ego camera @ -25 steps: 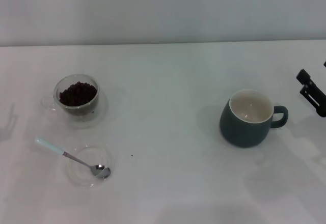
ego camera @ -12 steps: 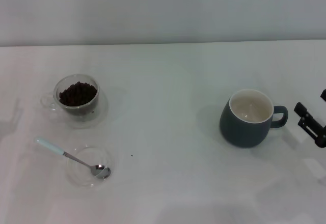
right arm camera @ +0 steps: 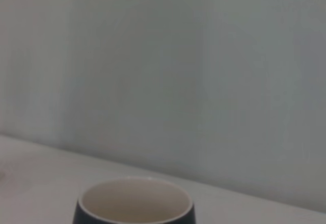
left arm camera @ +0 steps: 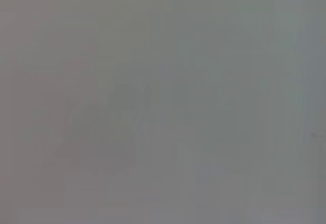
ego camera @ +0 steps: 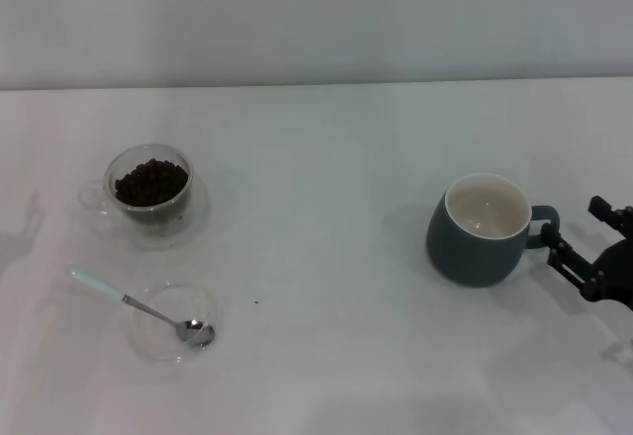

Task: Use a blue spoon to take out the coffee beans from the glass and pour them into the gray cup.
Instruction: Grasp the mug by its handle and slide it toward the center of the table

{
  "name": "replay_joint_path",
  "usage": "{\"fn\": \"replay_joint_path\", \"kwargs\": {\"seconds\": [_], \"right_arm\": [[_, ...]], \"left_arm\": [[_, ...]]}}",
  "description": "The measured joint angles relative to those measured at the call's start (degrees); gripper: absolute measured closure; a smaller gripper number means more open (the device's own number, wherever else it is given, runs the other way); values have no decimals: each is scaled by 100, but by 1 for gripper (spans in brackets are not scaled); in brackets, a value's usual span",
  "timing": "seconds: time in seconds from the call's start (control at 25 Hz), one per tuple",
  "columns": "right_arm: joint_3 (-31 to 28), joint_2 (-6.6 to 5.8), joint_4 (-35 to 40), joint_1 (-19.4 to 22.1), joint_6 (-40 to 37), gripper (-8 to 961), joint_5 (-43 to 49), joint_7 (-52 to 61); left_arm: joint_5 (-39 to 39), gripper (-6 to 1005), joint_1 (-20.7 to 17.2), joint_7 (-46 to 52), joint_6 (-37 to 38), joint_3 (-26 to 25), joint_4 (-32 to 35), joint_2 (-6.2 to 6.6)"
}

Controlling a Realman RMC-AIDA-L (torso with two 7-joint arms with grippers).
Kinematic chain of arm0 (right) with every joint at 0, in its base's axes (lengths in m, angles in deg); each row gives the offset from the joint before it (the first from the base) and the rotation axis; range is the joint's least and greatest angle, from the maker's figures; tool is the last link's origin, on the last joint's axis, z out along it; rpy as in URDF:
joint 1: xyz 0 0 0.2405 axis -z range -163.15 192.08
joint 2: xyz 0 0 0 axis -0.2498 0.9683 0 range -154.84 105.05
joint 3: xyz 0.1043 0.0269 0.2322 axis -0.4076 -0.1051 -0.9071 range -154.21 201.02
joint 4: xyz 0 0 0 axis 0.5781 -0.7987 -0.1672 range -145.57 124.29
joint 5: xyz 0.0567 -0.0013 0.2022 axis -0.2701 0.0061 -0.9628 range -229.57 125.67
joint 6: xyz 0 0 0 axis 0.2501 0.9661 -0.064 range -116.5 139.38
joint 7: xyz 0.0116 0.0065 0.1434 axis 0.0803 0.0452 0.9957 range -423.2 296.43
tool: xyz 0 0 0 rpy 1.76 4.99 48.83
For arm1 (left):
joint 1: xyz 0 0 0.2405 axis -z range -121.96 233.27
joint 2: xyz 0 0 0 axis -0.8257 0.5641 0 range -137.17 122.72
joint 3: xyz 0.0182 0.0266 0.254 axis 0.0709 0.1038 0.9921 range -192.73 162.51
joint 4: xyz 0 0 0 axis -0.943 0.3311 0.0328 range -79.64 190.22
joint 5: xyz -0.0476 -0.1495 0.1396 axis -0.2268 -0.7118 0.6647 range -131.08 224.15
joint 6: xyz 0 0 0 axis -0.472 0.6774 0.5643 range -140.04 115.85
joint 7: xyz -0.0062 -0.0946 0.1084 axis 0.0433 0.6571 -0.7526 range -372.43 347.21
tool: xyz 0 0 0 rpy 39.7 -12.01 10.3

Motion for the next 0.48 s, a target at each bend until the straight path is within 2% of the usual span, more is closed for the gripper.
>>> {"fn": "replay_joint_path", "kwargs": {"seconds": [0.24,0.48], "right_arm": [[48,5,407,-4,666,207,29,-212],[24,9,541,-39,984,208,18,-277]], "left_arm": [[-140,208,-7,-2,-5,0,-28,0],[-148,208,-15,-5,-70,0,-2,0]]}}
